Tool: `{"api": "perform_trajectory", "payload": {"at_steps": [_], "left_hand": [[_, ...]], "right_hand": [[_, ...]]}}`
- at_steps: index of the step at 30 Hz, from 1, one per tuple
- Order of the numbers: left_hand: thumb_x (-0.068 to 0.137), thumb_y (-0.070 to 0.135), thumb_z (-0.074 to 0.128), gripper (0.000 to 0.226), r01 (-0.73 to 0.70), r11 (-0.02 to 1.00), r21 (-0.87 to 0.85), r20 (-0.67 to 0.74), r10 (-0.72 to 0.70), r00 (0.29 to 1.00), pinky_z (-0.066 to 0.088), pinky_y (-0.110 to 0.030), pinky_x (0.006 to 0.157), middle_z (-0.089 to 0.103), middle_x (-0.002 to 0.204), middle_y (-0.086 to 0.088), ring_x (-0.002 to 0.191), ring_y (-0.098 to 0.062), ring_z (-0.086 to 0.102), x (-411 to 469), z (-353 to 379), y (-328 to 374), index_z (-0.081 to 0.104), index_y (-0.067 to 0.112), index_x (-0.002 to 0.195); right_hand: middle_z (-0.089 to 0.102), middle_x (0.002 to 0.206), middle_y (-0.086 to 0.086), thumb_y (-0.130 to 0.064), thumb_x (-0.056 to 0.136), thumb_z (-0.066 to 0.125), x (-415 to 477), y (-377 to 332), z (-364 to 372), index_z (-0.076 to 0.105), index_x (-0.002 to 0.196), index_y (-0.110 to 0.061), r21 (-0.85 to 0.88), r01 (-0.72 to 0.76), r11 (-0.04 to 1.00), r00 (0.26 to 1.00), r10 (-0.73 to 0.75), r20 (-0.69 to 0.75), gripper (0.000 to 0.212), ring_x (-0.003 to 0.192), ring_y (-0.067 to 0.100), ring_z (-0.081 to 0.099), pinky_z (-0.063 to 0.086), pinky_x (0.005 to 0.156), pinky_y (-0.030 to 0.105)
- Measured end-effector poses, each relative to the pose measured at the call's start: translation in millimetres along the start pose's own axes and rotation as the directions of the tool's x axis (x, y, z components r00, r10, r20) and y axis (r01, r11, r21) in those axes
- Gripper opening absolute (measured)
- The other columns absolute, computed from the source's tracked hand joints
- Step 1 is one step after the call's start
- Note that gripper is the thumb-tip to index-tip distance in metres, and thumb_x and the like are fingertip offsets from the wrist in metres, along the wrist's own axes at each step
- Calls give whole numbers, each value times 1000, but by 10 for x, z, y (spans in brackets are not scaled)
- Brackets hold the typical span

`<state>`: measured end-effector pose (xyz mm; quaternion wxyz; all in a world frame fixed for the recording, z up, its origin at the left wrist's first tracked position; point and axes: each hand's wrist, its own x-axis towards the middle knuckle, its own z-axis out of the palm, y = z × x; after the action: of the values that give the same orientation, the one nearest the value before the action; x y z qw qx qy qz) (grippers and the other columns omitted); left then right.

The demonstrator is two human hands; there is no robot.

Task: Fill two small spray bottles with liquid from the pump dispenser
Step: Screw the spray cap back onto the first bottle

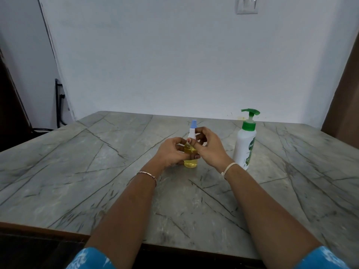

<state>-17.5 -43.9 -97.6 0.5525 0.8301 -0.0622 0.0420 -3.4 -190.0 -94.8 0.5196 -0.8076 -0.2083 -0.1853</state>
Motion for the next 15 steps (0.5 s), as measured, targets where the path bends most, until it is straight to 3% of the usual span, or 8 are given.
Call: {"api": "perform_trajectory", "payload": {"at_steps": [7,10,15], "left_hand": [[54,33,91,76,32,999,14,-74,-31,997,59,-42,81,69,110,-12,97,-26,68,112,-81,-98,59,11,120],[49,42,91,83,61,997,38,-180,-53,982,57,-45,85,69,110,-9,98,-25,67,157,-149,-143,59,12,119],[52,45,91,73,102,994,44,-365,-79,928,54,-41,89,70,105,-6,95,-20,66,188,-331,-257,63,17,113]], "right_hand": [[62,98,-5,-29,89,68,-3,59,22,57,112,-25,50,-7,999,1000,8,-20,26,82,10,59,45,63,8],[63,97,-4,-24,90,66,6,90,23,58,115,-21,46,-25,999,999,26,-32,26,79,8,58,42,62,4],[64,95,-2,-20,91,65,15,148,23,59,114,-20,32,-59,998,998,60,-34,24,74,6,57,42,58,6]]}}
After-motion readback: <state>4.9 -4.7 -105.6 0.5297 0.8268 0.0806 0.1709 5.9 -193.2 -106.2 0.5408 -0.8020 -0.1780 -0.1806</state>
